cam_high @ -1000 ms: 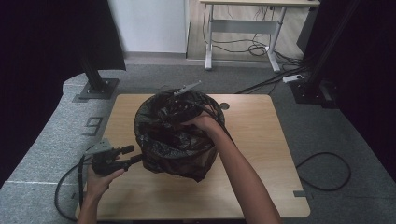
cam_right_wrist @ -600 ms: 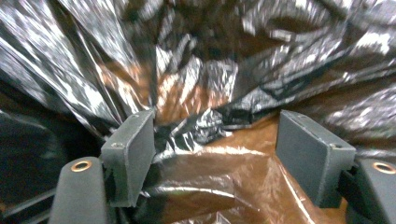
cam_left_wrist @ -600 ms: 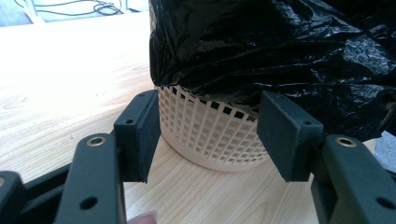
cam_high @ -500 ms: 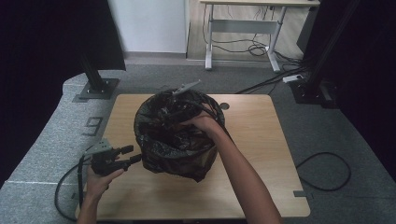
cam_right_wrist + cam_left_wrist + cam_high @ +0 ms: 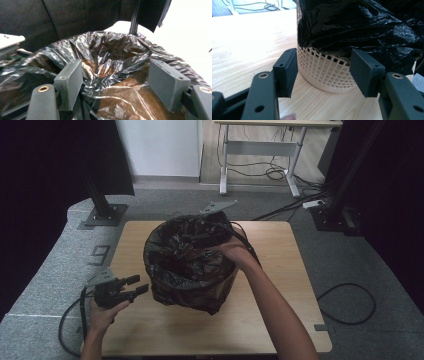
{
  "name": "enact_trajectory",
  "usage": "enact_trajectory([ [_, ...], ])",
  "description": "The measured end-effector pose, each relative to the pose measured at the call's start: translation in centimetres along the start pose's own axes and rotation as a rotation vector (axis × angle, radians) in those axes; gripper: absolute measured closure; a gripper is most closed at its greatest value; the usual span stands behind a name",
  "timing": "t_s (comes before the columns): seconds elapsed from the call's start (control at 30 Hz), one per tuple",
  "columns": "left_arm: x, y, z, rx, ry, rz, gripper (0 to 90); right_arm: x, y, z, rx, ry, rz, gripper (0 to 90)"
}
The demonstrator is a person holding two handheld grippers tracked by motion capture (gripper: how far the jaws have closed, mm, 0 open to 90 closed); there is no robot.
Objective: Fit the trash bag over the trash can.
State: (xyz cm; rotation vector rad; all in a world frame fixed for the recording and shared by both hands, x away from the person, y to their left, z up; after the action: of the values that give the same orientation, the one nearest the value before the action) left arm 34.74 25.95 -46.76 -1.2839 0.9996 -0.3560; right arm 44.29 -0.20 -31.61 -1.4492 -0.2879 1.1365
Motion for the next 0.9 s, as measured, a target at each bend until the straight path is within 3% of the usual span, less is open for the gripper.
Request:
enact_trajectory([
  [0.43,0.2,0.1,0.0,0.000,-0.003,0.012,39.2,-7.0,2.3,-1.5,-0.015,-0.024,-0.128,27.4],
  [0.9,0.6,0.3,-0.3,0.005,0.000,0.030,39.1,-11.6,6.0,-3.8,-0.029,-0.023,-0.199,26.8],
])
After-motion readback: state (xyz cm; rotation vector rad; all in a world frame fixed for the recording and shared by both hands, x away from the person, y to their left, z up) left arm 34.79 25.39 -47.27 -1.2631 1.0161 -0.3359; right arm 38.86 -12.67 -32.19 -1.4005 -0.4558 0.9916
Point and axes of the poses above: each handheld gripper's, and its own axes: x roughly forward along the jaws, y roughly out of its underside, z roughly to its left, the point moved 6 cm from there along x, roughly forward along the jaws, and after that the axes turned 11 degrees about x, right-handed, at the moved point
